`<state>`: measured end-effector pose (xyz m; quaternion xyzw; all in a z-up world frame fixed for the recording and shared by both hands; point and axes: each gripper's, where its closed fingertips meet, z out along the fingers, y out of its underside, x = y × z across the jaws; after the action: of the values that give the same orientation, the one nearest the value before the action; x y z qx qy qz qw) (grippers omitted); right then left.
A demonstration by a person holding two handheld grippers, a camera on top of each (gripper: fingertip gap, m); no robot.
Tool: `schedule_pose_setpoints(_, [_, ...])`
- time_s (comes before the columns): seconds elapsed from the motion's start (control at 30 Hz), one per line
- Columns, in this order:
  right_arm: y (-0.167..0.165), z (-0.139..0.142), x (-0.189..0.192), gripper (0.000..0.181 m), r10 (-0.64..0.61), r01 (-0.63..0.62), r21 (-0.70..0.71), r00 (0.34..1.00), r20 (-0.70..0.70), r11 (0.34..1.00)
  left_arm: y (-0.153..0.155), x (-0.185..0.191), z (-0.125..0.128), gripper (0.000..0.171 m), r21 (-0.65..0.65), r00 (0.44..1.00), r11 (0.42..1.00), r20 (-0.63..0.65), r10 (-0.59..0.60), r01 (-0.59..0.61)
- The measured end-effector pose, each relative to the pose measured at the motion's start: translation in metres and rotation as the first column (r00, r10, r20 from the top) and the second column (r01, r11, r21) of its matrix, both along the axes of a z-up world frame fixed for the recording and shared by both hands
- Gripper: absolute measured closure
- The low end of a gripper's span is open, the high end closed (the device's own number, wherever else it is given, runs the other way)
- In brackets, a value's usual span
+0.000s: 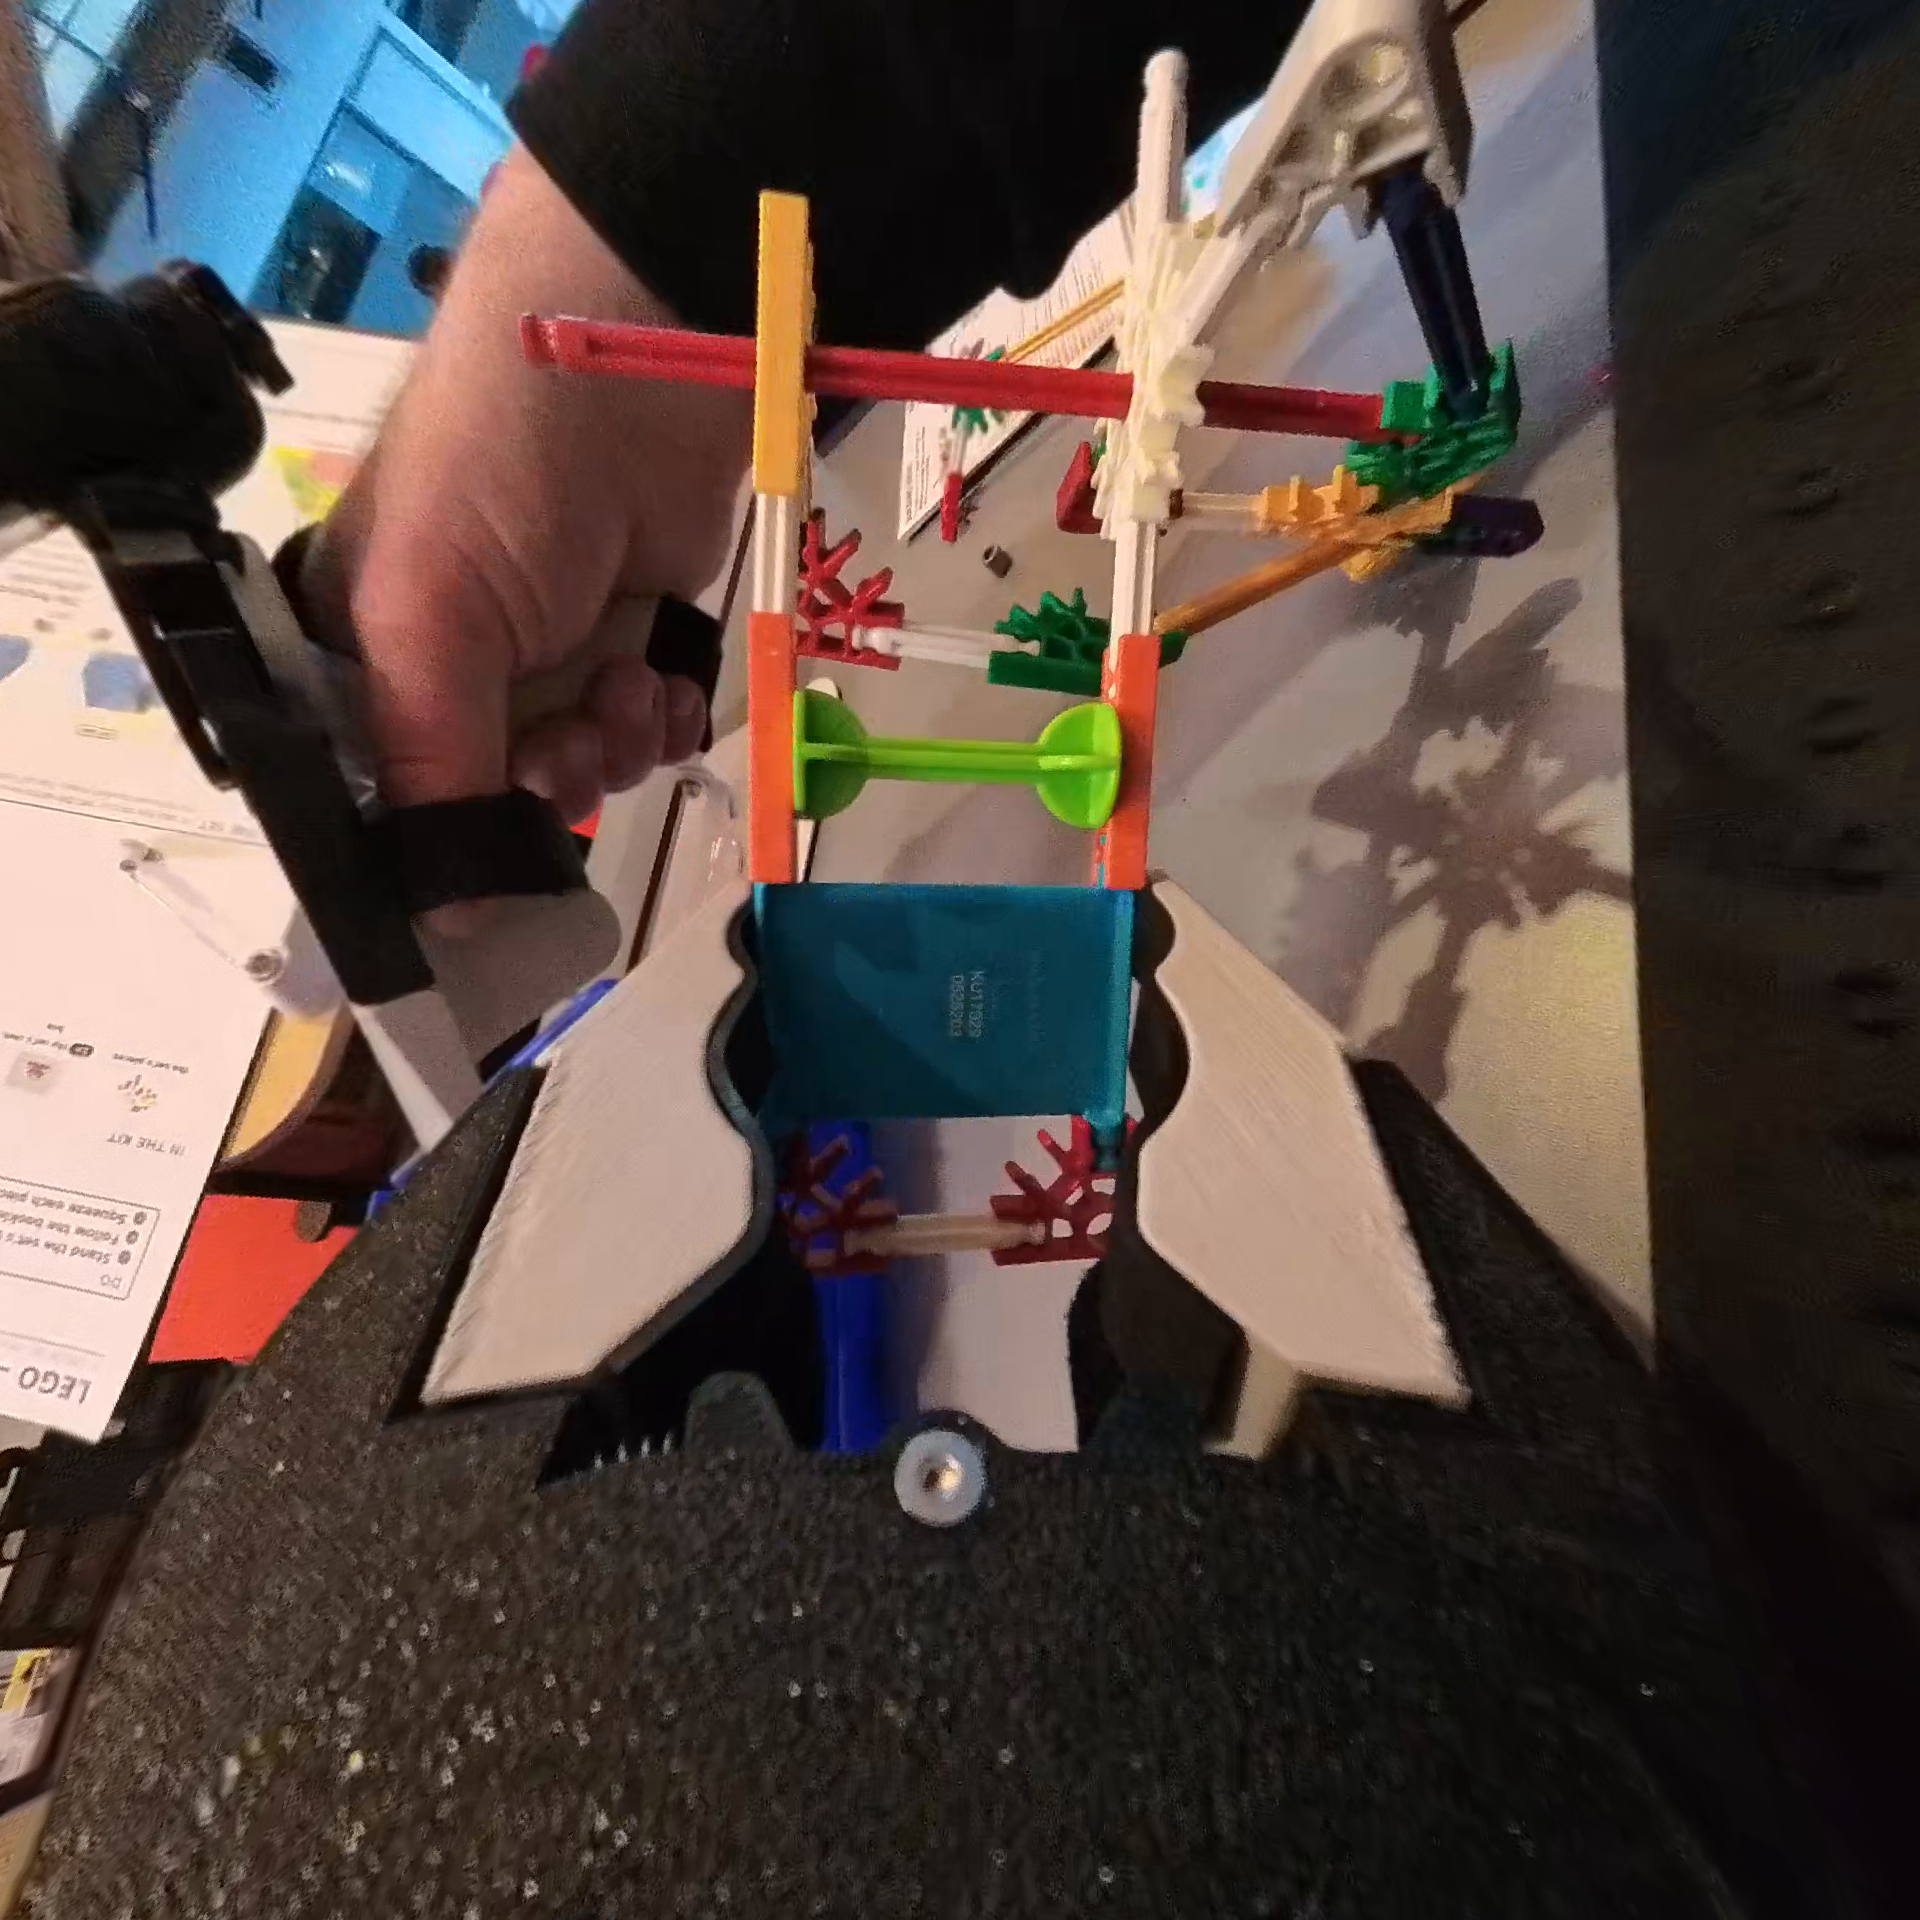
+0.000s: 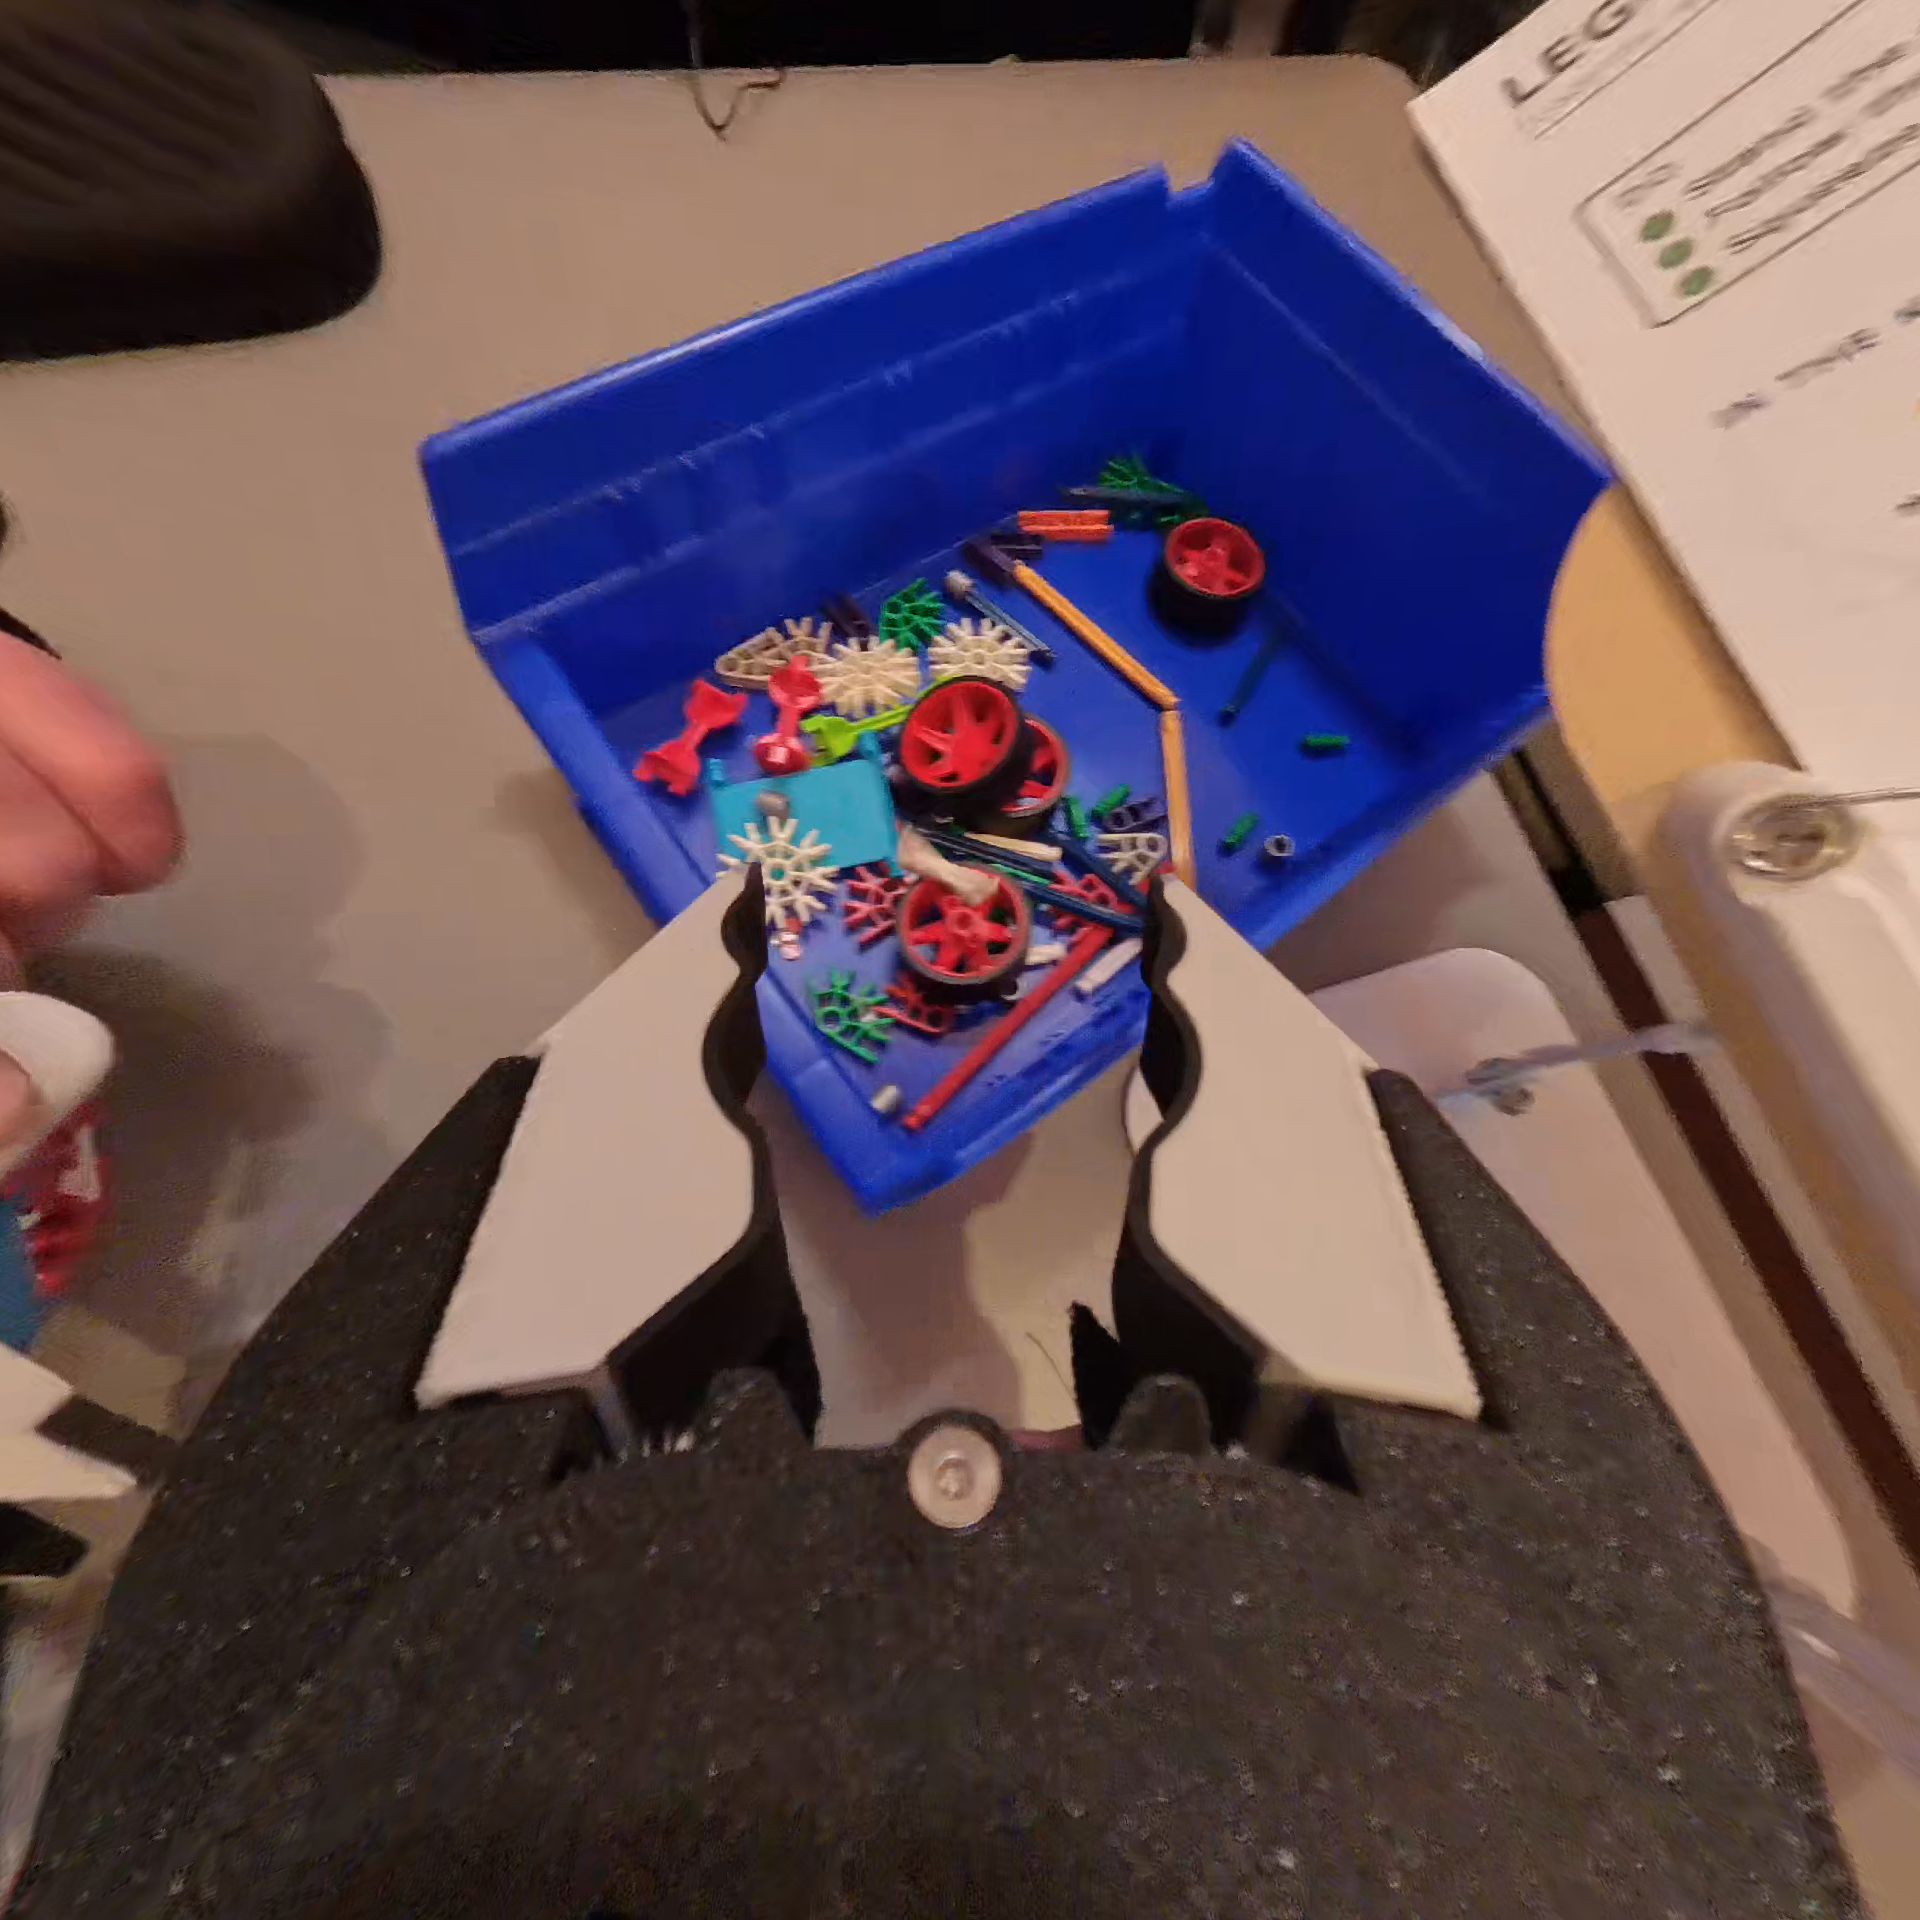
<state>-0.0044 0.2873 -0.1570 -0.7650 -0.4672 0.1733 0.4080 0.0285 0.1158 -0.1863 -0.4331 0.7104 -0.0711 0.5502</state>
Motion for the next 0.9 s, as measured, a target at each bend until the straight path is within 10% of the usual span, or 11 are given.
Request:
schedule_pose_setpoints(0.47, [-0.175, 0.063, 0.08, 0.143, 0.266, -0.268, 0.016, 0.947, -0.181, 0.963, 0.019, 0.003, 0.008, 0.105, 0.088, 0.995, 0.992, -0.036, 0.094, -0.09])
schedule_pose_setpoints(0.77, [-0.169, 0.06, 0.073, 0.179, 0.189, -0.231, -0.071, 0.911, -0.367, 0.97, 0.032, 0.007, 0.02, 0.105, 0.271, 0.987, 0.951, -0.02, 0.159, -0.148])
schedule_pose_setpoints(0.9, [-0.164, 0.06, 0.079, 0.179, 0.151, -0.176, -0.036, 0.921, -0.359, 0.984, 0.023, 0.009, 0.022, 0.103, 0.137, 0.994, 0.985, -0.007, 0.107, -0.105])
